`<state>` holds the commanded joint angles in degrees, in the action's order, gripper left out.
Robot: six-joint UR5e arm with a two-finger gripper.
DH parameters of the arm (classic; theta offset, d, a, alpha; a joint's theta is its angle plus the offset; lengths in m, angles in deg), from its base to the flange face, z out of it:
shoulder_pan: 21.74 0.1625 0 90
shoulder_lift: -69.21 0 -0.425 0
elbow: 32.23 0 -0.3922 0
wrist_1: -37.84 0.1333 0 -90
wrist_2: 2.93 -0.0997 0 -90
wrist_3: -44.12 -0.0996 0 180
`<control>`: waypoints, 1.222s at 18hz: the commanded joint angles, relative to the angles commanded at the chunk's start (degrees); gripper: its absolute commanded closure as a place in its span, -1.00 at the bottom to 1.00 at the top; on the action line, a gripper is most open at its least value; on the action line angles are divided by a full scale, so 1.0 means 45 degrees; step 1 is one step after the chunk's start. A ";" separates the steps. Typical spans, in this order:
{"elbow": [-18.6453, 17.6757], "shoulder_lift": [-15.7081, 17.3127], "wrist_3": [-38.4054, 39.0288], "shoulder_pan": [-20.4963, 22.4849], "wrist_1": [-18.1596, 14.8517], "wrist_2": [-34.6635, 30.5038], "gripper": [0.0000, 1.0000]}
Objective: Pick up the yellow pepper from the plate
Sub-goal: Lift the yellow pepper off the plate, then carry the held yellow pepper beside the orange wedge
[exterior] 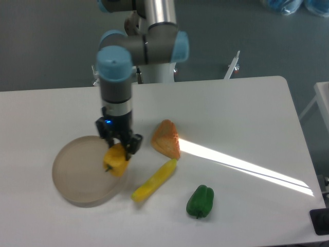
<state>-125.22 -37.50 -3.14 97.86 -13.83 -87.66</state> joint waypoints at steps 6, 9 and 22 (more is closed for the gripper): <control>0.0019 0.0392 -0.2071 0.1428 -0.0647 -0.0020 0.05; 0.0097 0.0411 -0.2581 0.1935 -0.0647 -0.0019 0.05; 0.0293 0.0197 -0.3286 0.2386 -0.0491 -0.0527 0.05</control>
<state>-123.90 -36.61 -17.93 108.60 -16.04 -90.03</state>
